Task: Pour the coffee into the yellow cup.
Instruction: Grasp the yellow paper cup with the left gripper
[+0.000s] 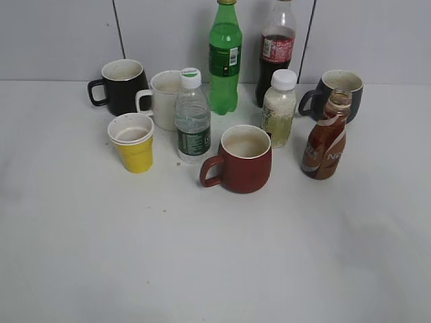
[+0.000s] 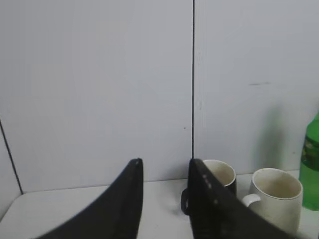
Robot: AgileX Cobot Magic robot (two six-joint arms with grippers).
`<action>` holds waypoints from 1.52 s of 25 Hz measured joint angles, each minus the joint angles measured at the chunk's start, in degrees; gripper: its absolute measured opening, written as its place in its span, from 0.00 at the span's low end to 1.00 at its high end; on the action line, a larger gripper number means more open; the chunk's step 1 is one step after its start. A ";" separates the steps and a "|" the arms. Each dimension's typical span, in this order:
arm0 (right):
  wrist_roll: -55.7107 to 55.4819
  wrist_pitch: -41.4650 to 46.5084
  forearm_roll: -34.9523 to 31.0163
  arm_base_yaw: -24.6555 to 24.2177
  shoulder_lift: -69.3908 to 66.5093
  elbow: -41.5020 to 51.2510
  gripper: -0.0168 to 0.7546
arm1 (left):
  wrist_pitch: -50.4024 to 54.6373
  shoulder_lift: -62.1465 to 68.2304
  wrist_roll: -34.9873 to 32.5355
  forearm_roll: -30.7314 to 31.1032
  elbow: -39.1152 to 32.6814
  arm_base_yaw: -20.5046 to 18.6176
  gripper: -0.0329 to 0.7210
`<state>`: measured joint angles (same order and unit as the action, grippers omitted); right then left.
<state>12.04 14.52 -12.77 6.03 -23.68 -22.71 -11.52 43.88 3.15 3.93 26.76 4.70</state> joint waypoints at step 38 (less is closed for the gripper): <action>-3.24 -83.07 8.78 14.06 -82.34 6.99 0.78 | -57.69 75.82 -1.86 26.07 1.69 0.76 0.84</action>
<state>8.80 -68.55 -4.00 20.08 -106.03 -15.72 -69.21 119.69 1.28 29.99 28.45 5.47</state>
